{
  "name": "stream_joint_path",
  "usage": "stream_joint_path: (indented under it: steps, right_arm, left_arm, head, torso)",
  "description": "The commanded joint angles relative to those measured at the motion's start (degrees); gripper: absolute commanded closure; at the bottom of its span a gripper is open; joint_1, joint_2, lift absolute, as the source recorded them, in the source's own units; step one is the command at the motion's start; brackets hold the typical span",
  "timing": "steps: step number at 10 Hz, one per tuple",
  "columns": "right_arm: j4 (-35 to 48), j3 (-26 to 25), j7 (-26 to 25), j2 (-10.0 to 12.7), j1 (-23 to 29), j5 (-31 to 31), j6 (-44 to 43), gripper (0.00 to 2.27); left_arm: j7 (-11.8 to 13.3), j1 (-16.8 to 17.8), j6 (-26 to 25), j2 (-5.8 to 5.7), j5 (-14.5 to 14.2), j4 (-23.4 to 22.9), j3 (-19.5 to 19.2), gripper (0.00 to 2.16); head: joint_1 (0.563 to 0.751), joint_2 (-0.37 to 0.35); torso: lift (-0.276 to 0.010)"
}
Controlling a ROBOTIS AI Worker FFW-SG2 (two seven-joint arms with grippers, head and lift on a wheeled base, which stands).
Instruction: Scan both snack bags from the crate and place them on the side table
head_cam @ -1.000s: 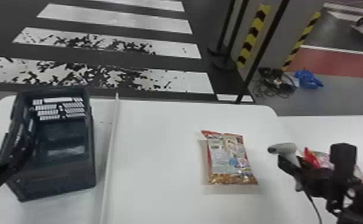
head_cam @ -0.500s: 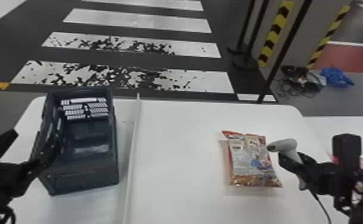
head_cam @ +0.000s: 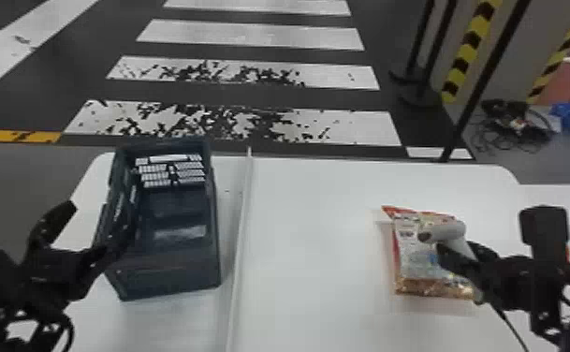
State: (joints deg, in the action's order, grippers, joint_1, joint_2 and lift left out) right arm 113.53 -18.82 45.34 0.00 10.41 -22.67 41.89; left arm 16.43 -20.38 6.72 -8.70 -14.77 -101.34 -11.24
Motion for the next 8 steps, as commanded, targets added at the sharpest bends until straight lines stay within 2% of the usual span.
stream_joint_path:
  steps: [1, 4, 8]
  right_arm:
    - [-0.15, 2.74, -0.95, 0.05, -0.30, 0.00, 1.31, 2.22]
    - [-1.91, 5.38, -2.80, 0.05, -2.67, -0.35, 2.72, 2.22]
    - [-8.23, 5.38, -3.77, 0.05, -6.36, -1.41, 2.54, 2.22]
  left_arm:
    - [0.01, -0.19, 0.00, 0.00, 0.00, 0.00, -0.01, 0.14]
    - [0.10, -0.19, 0.35, 0.09, -0.09, 0.27, -0.09, 0.14]
    - [0.36, -0.63, 1.05, 0.00, -0.53, 0.53, -0.62, 0.14]
  head:
    - [0.695, -0.014]
    - [0.695, 0.023]
    - [0.695, 0.036]
  torso:
    - [-0.098]
    - [-0.098]
    - [-0.098]
